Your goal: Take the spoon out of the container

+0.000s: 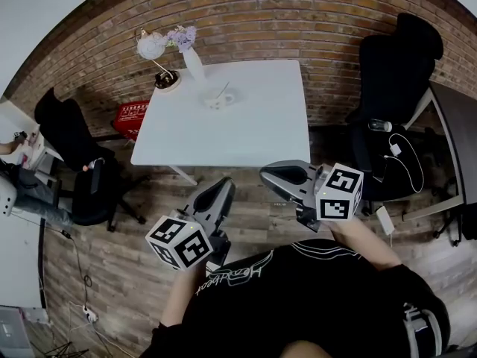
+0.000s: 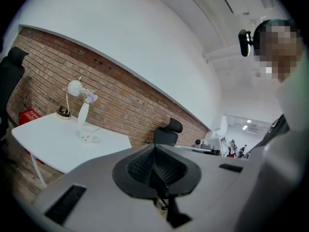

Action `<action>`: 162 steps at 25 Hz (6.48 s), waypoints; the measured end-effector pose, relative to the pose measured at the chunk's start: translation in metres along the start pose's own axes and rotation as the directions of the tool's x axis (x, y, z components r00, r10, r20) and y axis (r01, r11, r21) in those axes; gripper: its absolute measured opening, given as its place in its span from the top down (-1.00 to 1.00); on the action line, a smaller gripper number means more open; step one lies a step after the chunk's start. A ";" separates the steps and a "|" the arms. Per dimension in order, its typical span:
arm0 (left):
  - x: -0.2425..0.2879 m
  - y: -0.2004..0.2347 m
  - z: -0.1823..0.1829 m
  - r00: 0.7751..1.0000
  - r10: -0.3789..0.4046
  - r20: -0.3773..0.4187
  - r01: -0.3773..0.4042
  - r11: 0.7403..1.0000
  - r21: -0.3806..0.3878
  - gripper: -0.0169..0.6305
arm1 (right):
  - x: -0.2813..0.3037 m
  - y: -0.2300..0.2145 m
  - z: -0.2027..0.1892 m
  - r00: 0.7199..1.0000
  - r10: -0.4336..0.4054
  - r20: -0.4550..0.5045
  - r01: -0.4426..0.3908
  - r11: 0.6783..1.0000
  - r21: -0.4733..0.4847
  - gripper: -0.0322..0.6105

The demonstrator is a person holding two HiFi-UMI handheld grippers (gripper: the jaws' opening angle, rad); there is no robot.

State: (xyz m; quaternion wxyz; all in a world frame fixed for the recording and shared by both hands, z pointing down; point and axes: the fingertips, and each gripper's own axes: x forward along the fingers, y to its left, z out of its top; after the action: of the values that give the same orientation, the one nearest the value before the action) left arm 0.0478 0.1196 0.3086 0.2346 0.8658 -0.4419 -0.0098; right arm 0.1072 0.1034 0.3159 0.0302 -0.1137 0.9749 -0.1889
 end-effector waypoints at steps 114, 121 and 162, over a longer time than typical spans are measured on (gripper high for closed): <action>0.223 0.443 0.079 0.948 -0.101 -0.302 0.032 0.974 -0.225 0.93 | 0.261 -0.466 -0.035 0.824 -0.549 -0.141 0.564 0.818 0.113 0.89; 0.220 0.443 0.074 0.948 -0.089 -0.306 0.024 0.977 -0.210 0.93 | 0.263 -0.466 -0.034 0.815 -0.563 -0.136 0.578 0.804 0.137 0.89; 0.132 0.372 0.130 0.981 -0.118 -0.156 0.110 0.992 -0.055 0.93 | 0.238 -0.301 0.061 0.865 -0.491 0.105 0.491 0.871 0.031 0.90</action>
State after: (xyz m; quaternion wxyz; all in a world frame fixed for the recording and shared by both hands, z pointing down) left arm -0.1836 -0.2195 0.3720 0.2882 0.8820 -0.3711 0.0355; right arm -0.0549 -0.2457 0.3682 0.0347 -0.3678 0.9105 -0.1856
